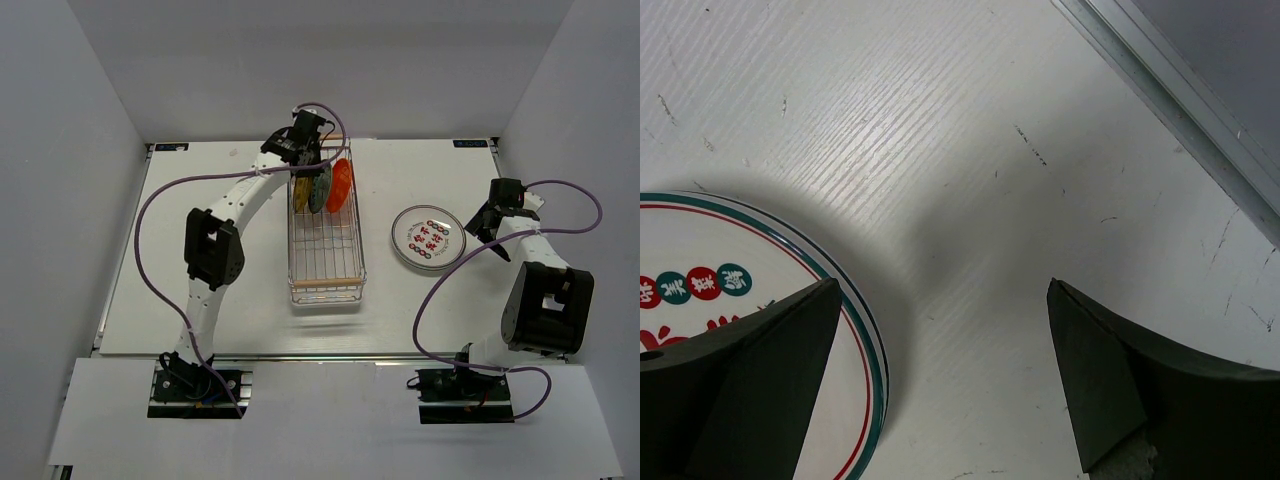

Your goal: Unload the plates from the dish rack

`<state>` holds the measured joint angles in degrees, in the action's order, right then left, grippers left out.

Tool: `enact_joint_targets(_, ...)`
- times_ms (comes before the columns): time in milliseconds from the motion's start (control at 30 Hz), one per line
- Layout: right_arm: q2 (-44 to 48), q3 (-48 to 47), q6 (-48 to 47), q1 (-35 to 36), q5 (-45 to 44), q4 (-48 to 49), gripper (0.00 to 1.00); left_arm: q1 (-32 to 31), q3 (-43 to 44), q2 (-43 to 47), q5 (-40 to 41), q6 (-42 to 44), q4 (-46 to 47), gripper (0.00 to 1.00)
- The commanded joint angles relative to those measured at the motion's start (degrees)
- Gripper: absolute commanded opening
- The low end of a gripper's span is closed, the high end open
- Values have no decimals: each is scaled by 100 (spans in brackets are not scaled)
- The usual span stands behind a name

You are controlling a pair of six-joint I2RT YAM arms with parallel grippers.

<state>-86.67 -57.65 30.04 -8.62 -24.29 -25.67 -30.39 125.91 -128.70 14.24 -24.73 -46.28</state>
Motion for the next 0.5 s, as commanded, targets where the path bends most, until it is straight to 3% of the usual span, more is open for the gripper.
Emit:
enact_joint_targets(0,10,-238,45,-17,-128,-43,89,-28,-5,917,-149,205,128,6)
enact_joint_targets(133,-7,-247,37,-25,-102,-61,89,-28,4,1216,-597,328,269,6)
enact_joint_targets(333,28,-238,28,-17,-76,-78,89,-28,4,1742,-660,381,313,6)
enact_joint_targets(433,71,-221,37,-17,-75,-78,89,-28,-5,2103,-283,355,234,5)
enact_joint_targets(467,89,-212,28,-17,-75,-78,89,-28,-83,2208,197,364,199,4)
